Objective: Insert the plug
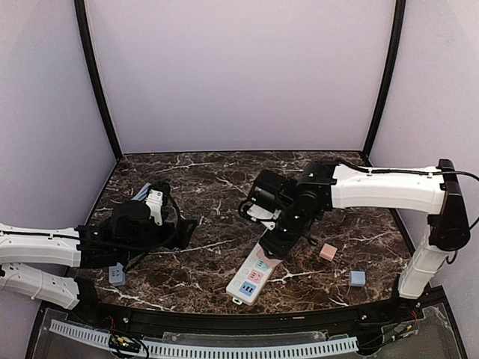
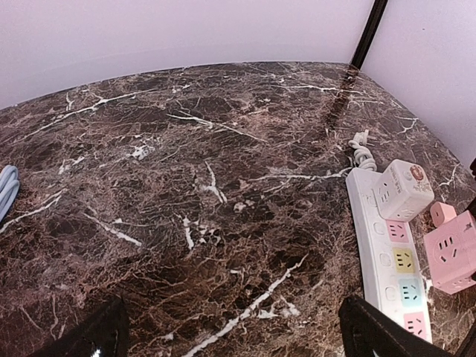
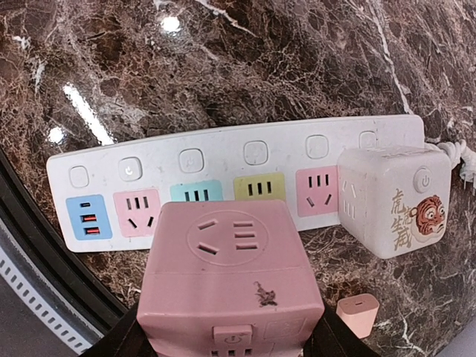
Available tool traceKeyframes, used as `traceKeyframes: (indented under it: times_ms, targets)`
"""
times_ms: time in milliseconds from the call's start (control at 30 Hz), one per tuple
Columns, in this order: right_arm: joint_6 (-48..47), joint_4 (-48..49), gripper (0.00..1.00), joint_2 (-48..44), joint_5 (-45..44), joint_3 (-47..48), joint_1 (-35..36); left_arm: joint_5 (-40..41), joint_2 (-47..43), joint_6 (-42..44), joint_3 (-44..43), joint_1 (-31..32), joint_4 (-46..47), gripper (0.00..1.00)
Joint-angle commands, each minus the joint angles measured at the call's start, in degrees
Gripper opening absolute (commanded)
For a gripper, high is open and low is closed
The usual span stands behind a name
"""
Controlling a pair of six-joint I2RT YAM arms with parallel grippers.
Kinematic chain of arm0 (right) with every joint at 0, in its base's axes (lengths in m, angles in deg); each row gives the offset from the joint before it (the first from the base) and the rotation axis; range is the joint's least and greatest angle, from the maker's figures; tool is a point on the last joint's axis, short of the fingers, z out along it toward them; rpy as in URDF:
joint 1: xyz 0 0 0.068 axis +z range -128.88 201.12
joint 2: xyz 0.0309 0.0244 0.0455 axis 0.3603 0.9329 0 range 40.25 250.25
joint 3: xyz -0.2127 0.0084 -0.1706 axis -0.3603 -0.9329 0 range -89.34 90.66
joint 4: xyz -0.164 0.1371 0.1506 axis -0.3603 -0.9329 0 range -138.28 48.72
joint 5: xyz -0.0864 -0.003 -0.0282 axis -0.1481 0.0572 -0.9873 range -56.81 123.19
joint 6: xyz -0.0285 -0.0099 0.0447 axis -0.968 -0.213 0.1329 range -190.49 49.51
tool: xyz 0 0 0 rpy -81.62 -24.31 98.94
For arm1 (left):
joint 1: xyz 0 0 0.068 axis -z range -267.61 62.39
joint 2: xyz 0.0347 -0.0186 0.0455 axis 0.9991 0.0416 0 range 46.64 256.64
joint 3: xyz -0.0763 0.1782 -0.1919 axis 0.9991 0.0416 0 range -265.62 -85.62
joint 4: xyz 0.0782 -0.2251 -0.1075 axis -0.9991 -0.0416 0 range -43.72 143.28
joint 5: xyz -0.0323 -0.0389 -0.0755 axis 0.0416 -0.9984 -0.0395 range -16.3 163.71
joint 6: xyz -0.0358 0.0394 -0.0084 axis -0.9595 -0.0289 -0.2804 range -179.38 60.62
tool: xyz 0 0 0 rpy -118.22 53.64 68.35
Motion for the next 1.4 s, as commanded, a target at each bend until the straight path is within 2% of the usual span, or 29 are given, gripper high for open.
traceKeyframes:
  times_ms: [0,600,1367]
  targets:
    - [-1.9,-0.9,0.00,1.1,1.3,2.3,-0.9,0.3,-1.2,-0.4,1.2,-0.4,0.6,0.99]
    - [-2.8,-2.0,0.00,4.6,8.6,4.4,-1.0,0.6,-2.6,-0.4,1.9,-0.5,0.9,0.99]
    - [-1.6,-2.7,0.00,6.8,4.8,6.0,-1.0,0.3,-2.4,-0.3,2.2,-0.4,1.4,1.00]
